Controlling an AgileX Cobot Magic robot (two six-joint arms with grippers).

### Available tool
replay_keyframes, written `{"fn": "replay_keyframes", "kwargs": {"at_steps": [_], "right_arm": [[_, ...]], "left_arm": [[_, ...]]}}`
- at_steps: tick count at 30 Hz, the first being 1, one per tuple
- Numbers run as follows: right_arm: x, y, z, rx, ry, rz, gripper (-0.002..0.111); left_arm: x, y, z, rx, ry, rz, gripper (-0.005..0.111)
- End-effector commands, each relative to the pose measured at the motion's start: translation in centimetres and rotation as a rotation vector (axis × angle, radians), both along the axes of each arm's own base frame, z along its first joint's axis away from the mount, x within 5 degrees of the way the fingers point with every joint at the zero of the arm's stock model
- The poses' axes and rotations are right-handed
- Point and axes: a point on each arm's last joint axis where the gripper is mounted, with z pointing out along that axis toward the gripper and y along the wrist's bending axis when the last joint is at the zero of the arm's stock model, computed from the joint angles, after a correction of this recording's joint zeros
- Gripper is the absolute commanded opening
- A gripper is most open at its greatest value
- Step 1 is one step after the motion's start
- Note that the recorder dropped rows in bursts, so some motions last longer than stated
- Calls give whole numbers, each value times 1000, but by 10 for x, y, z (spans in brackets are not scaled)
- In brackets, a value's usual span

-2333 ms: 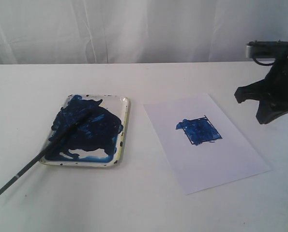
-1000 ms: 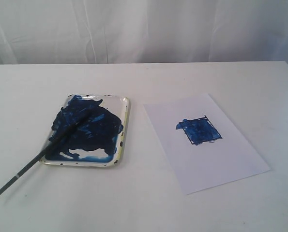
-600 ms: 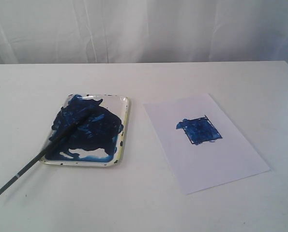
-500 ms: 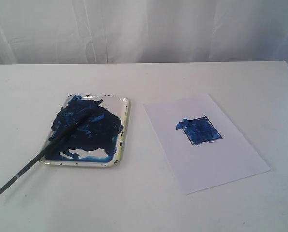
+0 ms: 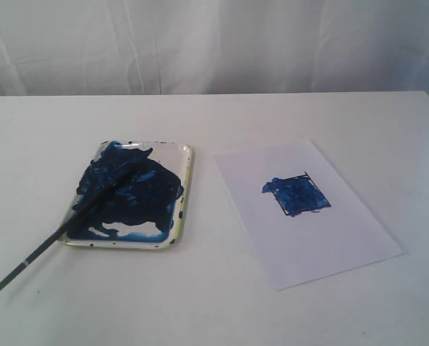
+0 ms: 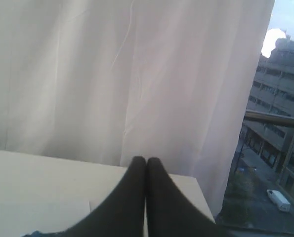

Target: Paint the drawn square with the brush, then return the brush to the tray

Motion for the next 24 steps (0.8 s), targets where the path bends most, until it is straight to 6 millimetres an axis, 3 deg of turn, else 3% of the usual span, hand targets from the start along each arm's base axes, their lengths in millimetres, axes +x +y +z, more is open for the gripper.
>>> {"fn": "replay_keyframes", "kwargs": {"at_steps": [1,13,14,18,24], "right_arm": [[18,-1,-21,-14,-112,-13,0],[44,-1,-99,-13,40,-13,0],[45,-1,-107,-13,64,-13,0],[46,-1,-123,33,166,-11,0],[46,-1,-131,154,245,-14,0]], "left_arm": [[18,-2,-29,-41,-9,-23,0],[47,-6,-118,-7,33,-58,0],[47,-6,-115,-9,0,-62,0],[45,-4,-127,-20,133,-44,0],[43,-3,-135,-15,229,-31,0]]}}
